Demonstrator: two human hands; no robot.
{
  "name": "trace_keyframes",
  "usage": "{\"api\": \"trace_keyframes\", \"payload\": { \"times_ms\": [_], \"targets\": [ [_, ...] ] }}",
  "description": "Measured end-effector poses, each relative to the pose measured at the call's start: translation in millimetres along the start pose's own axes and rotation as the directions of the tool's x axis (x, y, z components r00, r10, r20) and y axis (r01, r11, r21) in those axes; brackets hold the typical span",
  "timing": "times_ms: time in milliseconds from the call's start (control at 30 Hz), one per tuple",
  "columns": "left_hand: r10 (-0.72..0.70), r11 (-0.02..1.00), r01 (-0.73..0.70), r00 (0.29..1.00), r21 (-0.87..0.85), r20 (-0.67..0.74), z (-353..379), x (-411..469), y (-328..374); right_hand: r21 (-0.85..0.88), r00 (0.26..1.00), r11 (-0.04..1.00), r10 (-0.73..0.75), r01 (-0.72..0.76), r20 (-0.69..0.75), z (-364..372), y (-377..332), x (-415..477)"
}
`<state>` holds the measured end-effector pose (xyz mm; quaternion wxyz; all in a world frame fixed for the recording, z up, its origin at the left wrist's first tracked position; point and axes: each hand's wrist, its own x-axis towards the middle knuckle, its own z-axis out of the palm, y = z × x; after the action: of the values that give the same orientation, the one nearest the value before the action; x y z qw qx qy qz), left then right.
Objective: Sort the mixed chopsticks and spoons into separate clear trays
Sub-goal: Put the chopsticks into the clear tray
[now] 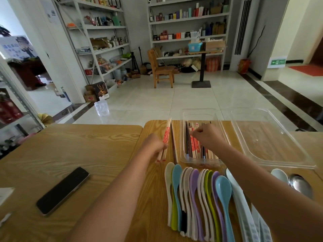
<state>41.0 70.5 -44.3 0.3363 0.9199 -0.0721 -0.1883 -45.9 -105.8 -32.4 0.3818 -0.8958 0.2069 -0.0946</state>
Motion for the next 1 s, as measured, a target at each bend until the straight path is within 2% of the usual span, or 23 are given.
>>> {"api": "trace_keyframes", "payload": {
  "times_ms": [67, 200, 333, 567, 667, 800, 933, 1000],
  "targets": [
    [0.034, 0.980, -0.026, 0.999, -0.198, 0.040, -7, -7, 7, 0.129, 0.998, 0.990, 0.055, -0.059, 0.031, 2, -10, -2],
    [0.143, 0.950, -0.115, 0.987, -0.292, 0.076, -15, -27, 24, 0.394, 0.988, 0.906, 0.130, -0.153, 0.084, 2, -30, -8],
    [0.200, 0.926, -0.143, 0.971, -0.350, 0.131, -13, -42, 34, 0.498, 0.981, 0.845, 0.156, -0.194, 0.116, -2, -44, -15],
    [0.240, 0.903, -0.163, 0.959, -0.399, 0.152, 3, -51, 37, 0.563, 0.963, 0.781, 0.227, -0.271, 0.148, -3, -44, -16],
    [0.242, 0.900, -0.165, 0.959, -0.404, 0.147, 7, -51, 33, 0.531, 0.956, 0.795, 0.264, -0.291, 0.129, -9, -37, -9],
    [0.251, 0.894, -0.206, 0.966, -0.399, 0.064, 0, -48, 22, 0.424, 0.944, 0.857, 0.331, -0.294, -0.014, -32, -22, 11],
    [0.236, 0.890, -0.208, 0.972, -0.406, 0.018, -7, -49, 14, 0.117, 0.944, 0.949, 0.305, -0.292, -0.124, -42, 1, 23],
    [0.235, 0.886, -0.210, 0.972, -0.414, 0.009, -8, -49, 13, -0.047, 0.952, 0.960, 0.267, -0.277, -0.148, -35, 8, 24]
  ]
}}
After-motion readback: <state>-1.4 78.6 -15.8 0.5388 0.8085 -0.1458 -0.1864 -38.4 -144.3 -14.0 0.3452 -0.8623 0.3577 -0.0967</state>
